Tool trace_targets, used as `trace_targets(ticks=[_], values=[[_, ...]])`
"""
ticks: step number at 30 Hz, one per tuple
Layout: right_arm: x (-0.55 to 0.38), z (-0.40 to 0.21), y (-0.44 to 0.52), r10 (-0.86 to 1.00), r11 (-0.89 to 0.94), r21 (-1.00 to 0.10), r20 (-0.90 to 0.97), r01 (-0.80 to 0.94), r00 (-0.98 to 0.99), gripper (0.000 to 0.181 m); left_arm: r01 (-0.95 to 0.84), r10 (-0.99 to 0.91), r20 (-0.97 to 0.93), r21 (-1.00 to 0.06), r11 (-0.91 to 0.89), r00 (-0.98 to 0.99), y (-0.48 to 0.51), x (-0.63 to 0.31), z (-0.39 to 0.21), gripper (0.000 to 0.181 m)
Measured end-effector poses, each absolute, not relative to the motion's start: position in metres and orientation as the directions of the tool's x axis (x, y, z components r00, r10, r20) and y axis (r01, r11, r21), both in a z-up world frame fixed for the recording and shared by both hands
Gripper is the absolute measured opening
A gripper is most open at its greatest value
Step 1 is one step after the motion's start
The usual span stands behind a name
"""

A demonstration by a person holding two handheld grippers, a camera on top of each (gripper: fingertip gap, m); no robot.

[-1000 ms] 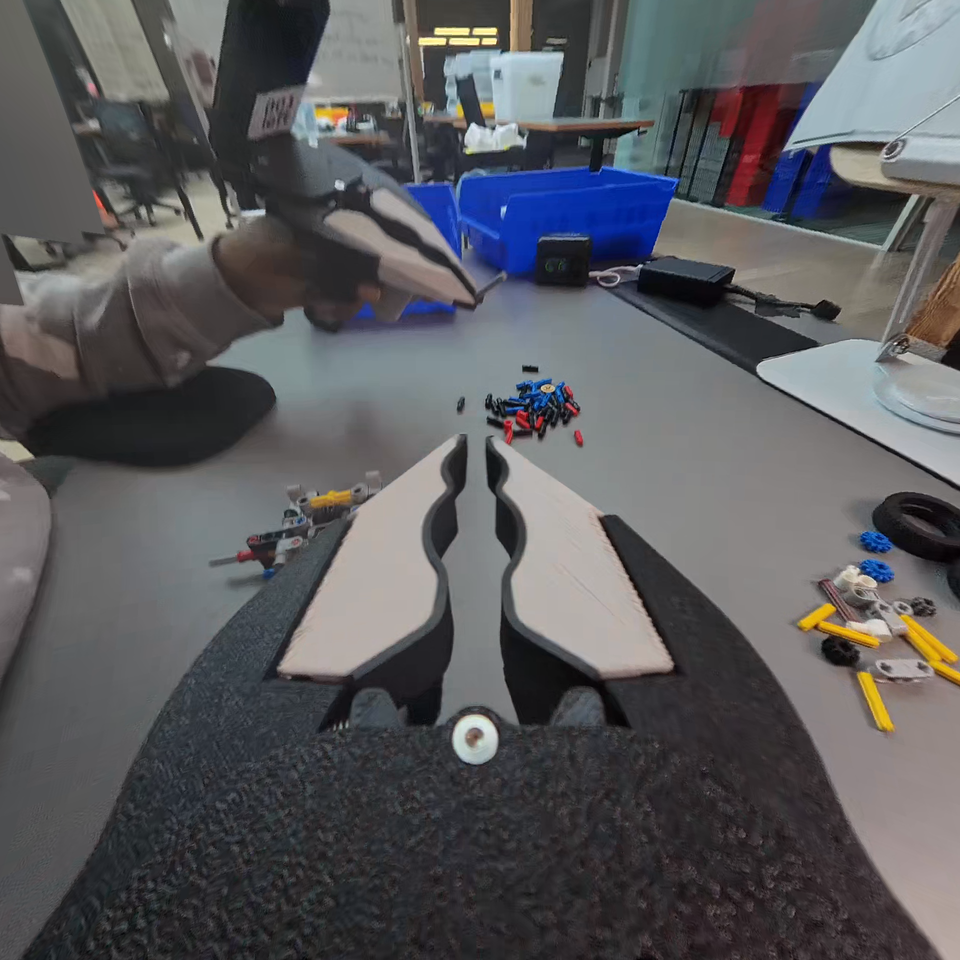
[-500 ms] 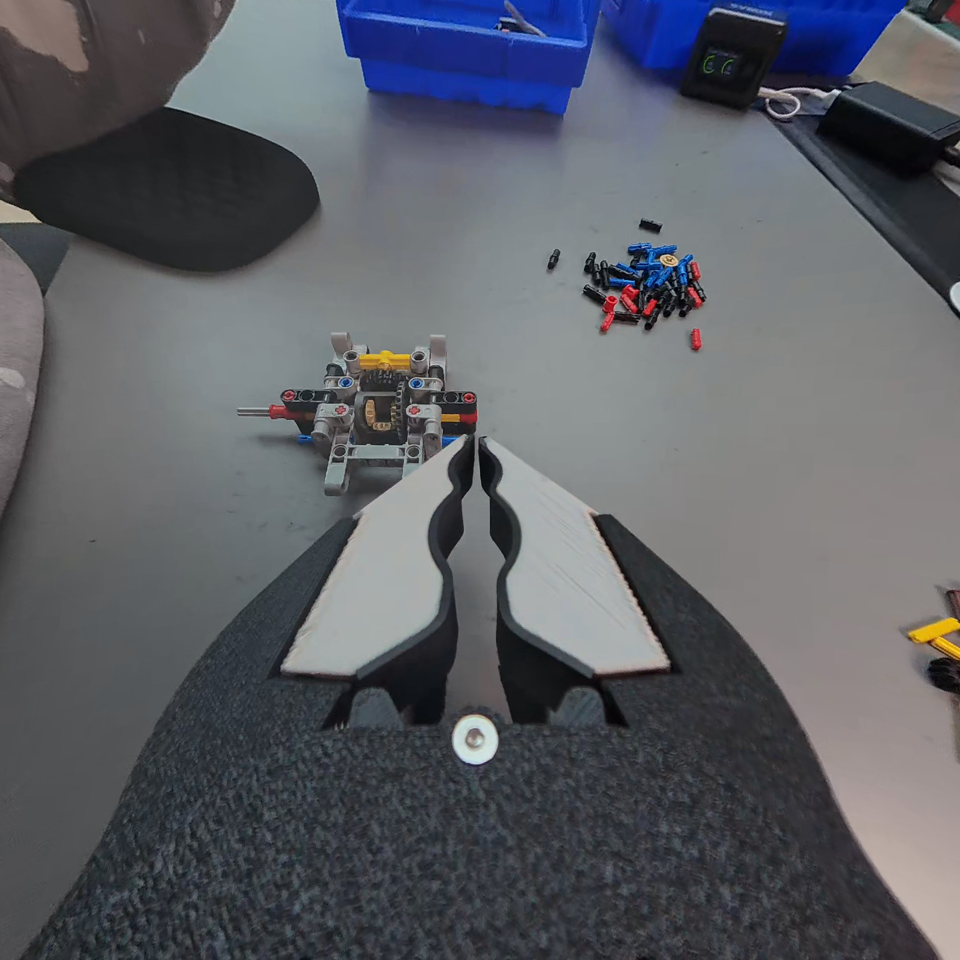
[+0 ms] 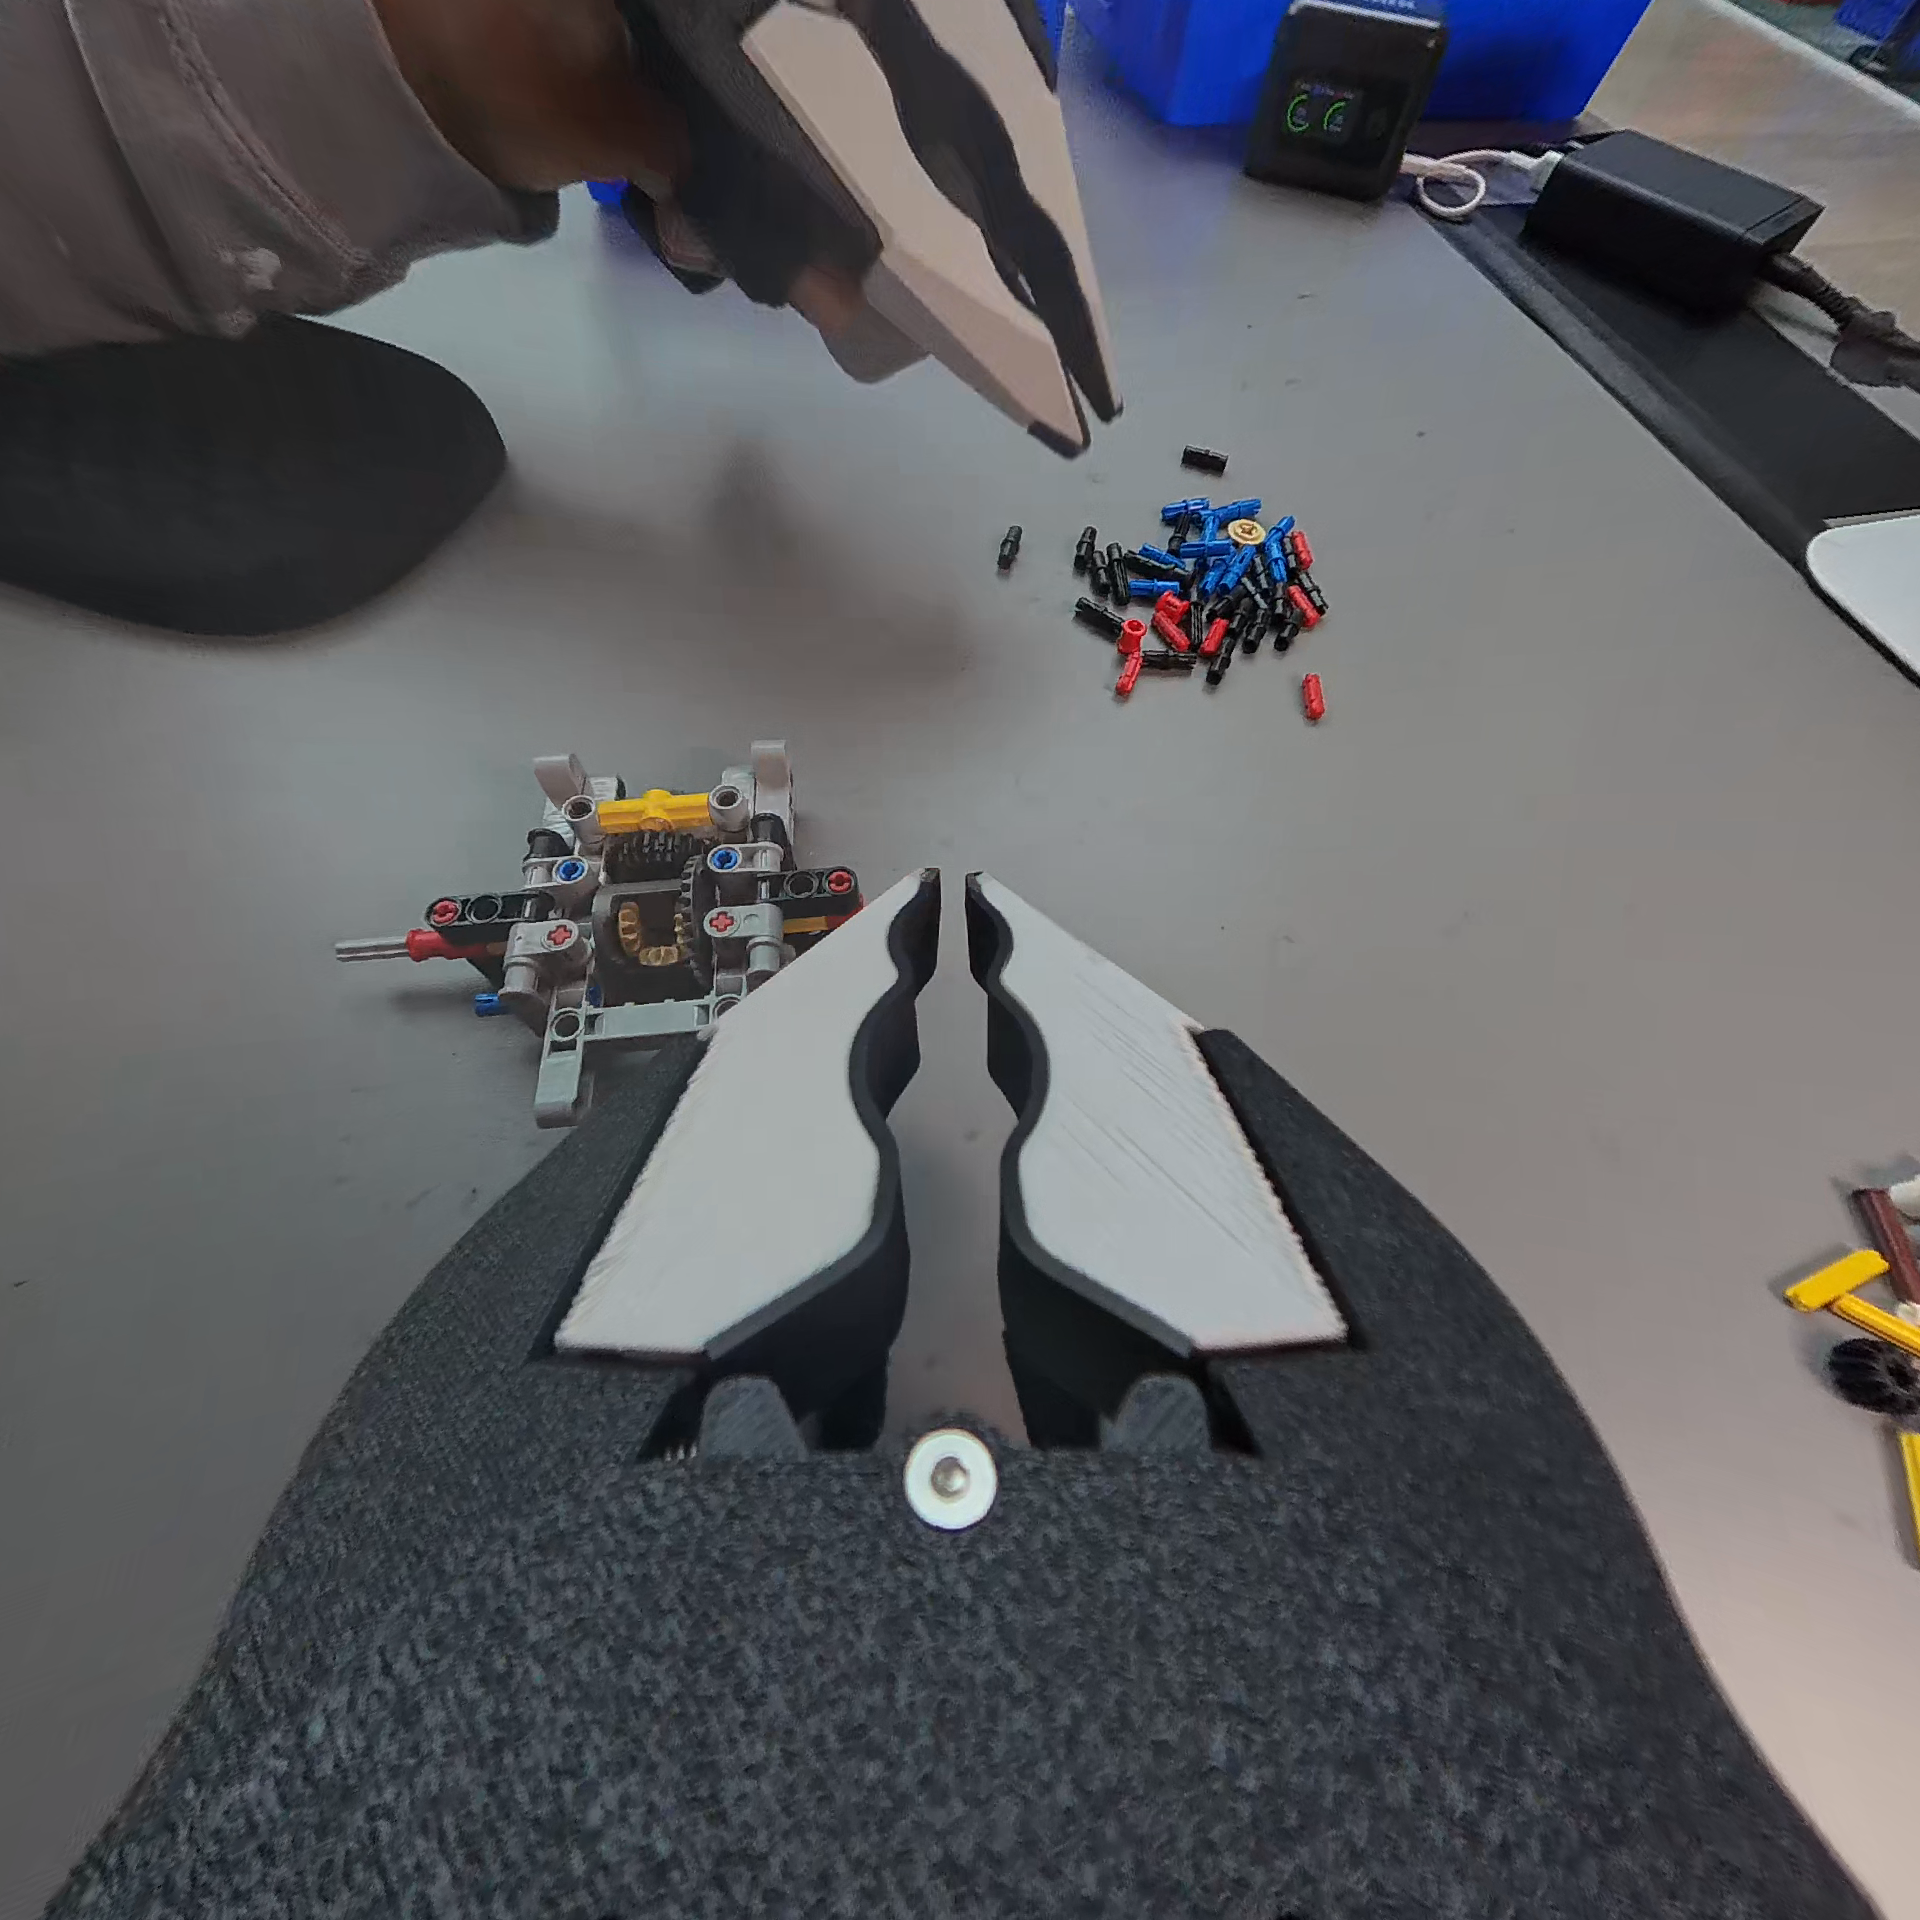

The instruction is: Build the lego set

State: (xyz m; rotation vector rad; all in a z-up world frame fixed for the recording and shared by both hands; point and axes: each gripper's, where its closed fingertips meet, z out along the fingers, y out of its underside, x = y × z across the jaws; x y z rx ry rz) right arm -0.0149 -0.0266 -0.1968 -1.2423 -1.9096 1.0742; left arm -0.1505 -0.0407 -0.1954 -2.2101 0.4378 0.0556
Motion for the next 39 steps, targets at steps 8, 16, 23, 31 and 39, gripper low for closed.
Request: trace_targets(ticks=[8,16,23,31,39], values=[[-0.01,-0.194,-0.027,0.927,0.237,-0.881,0.08,0.409,-0.365,0.003,-0.275,-0.314,-0.085,-0.722,-0.635,0.946,-0.016,-0.143,-0.23,0.013],[-0.005,-0.192,-0.027,0.926,0.224,-0.888,0.067,0.401,-0.371,0.003,-0.304,-0.331,-0.106,-0.708,-0.637,0.938,-0.011,-0.152,-0.231,0.007],[-0.004,-0.193,-0.028,0.924,0.23,-0.886,0.069,0.402,-0.376,0.003,-0.334,-0.35,-0.123,-0.69,-0.643,0.928,-0.007,-0.152,-0.237,0.007],[-0.003,-0.193,-0.029,0.922,0.237,-0.884,0.074,0.403,-0.381,0.003,-0.344,-0.366,-0.119,-0.681,-0.646,0.923,-0.007,-0.151,-0.239,0.01],[-0.003,-0.194,-0.03,0.921,0.241,-0.882,0.077,0.404,-0.381,0.003,-0.334,-0.328,-0.144,-0.683,-0.649,0.934,-0.004,-0.159,-0.239,0.007]])
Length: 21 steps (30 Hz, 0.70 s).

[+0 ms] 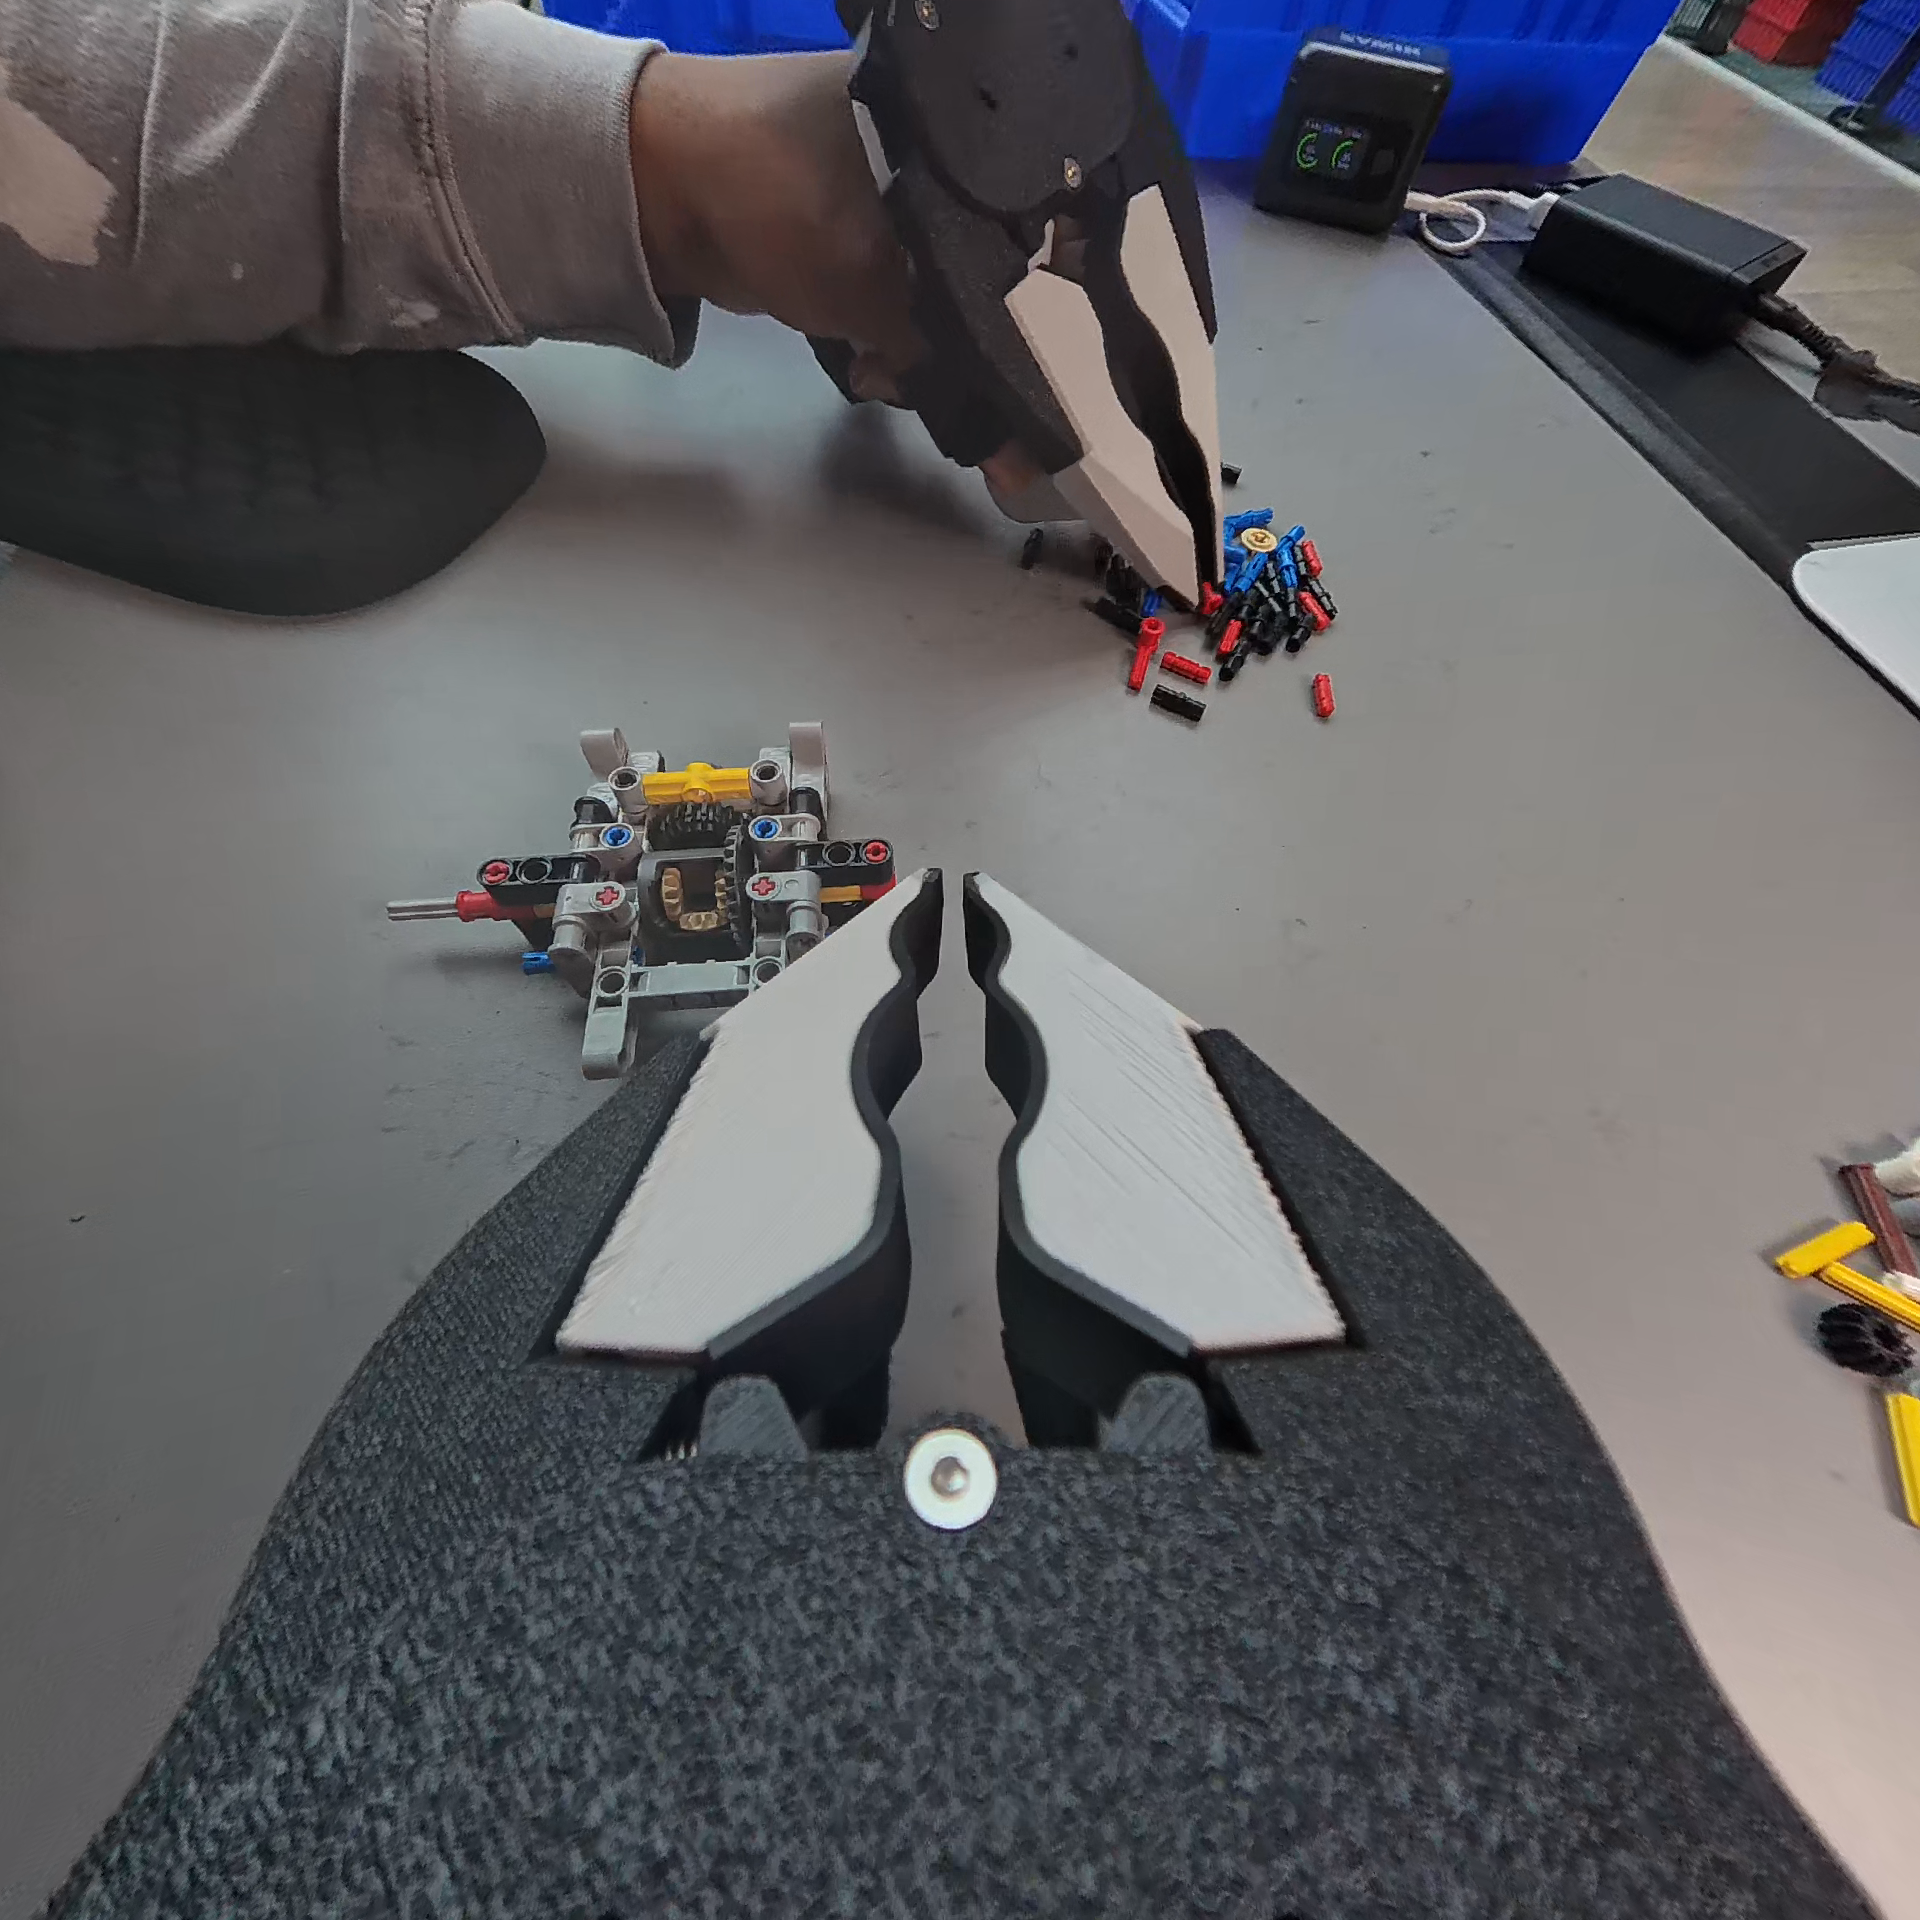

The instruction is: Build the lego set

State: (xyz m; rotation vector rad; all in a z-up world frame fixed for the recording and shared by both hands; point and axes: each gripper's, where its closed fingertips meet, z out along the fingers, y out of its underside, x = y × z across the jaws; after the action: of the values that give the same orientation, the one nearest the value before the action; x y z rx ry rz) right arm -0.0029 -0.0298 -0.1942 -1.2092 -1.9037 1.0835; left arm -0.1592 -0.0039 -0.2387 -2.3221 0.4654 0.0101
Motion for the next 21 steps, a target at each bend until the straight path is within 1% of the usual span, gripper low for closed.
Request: trace_targets(ticks=[1,3,7,10,13,16,18,21], values=[[-0.003,-0.194,-0.03,0.921,0.242,-0.882,0.079,0.404,-0.381,0.003,-0.337,-0.308,-0.169,-0.682,-0.649,0.936,-0.003,-0.164,-0.237,0.007],[-0.002,-0.194,-0.03,0.921,0.244,-0.882,0.081,0.403,-0.381,0.003,-0.312,-0.284,-0.163,-0.714,-0.627,0.945,-0.001,-0.166,-0.229,0.007],[-0.002,-0.194,-0.03,0.922,0.244,-0.882,0.082,0.403,-0.38,0.002,-0.283,-0.291,-0.123,-0.738,-0.612,0.949,-0.005,-0.162,-0.22,0.02],[-0.002,-0.193,-0.03,0.922,0.239,-0.885,0.077,0.4,-0.38,0.002,-0.289,-0.35,-0.088,-0.763,-0.578,0.933,-0.011,-0.141,-0.212,0.021],[0.001,-0.193,-0.03,0.919,0.226,-0.888,0.058,0.401,-0.39,0.003,-0.304,-0.449,-0.039,-0.789,-0.534,0.892,-0.023,-0.107,-0.206,0.023],[0.005,-0.194,-0.034,0.91,0.223,-0.884,0.038,0.412,-0.413,0.003,-0.337,-0.492,-0.022,-0.755,-0.562,0.87,-0.035,-0.09,-0.215,0.025],[0.008,-0.197,-0.039,0.898,0.235,-0.876,0.031,0.421,-0.438,0.005,-0.319,-0.554,0.053,-0.771,-0.551,0.831,-0.046,-0.07,-0.212,0.026],[0.013,-0.204,-0.05,0.871,0.281,-0.854,0.036,0.438,-0.489,0.009,-0.278,-0.675,0.208,-0.796,-0.537,0.708,-0.068,-0.033,-0.201,0.029]])
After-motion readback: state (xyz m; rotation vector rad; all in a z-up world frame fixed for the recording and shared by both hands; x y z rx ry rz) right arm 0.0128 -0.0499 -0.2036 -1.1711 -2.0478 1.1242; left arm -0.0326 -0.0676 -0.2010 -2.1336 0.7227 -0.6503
